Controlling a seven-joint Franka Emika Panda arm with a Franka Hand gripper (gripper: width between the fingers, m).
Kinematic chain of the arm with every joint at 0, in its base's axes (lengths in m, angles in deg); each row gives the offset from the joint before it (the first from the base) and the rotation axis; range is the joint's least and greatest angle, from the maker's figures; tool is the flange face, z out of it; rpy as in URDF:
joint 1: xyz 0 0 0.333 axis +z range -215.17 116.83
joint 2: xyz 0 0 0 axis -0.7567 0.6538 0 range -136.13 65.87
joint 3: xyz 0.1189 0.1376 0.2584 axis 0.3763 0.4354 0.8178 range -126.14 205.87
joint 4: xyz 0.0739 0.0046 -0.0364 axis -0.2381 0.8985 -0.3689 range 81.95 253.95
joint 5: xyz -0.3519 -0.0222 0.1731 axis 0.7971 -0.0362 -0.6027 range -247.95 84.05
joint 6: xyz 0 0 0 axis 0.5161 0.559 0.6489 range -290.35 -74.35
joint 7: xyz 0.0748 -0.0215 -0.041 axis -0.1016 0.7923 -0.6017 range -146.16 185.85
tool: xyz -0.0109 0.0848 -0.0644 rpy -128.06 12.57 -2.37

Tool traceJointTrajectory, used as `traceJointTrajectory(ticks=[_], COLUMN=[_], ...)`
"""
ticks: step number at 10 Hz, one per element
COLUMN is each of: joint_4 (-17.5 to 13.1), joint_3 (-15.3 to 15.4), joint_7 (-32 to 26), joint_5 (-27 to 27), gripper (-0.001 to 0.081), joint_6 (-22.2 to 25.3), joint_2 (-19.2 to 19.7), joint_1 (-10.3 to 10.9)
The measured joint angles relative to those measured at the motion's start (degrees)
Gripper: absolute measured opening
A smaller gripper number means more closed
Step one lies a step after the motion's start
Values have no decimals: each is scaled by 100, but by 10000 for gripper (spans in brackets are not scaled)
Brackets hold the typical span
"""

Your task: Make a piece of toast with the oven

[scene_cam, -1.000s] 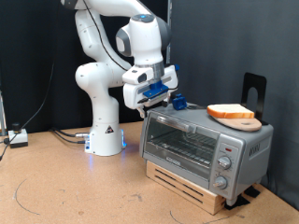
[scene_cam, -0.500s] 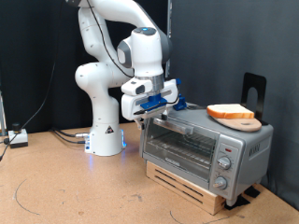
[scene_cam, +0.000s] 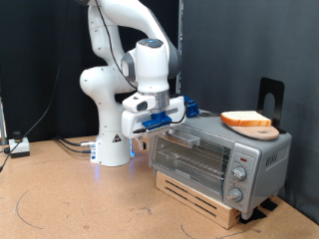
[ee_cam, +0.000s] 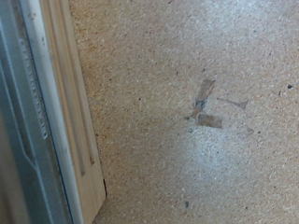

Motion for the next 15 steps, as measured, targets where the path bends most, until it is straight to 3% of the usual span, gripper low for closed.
traceJointTrajectory(ticks=[5, 13, 15], joint_4=[-365, -802, -931], joint_3=[-247, -296, -298], joint_7=[-320, -323, -52], joint_5=[-8, 14, 261], gripper=[807, 807, 807], joint_6=[-81, -579, -590], joint_2=[401, 1269, 1510], joint_1=[-36, -276, -368])
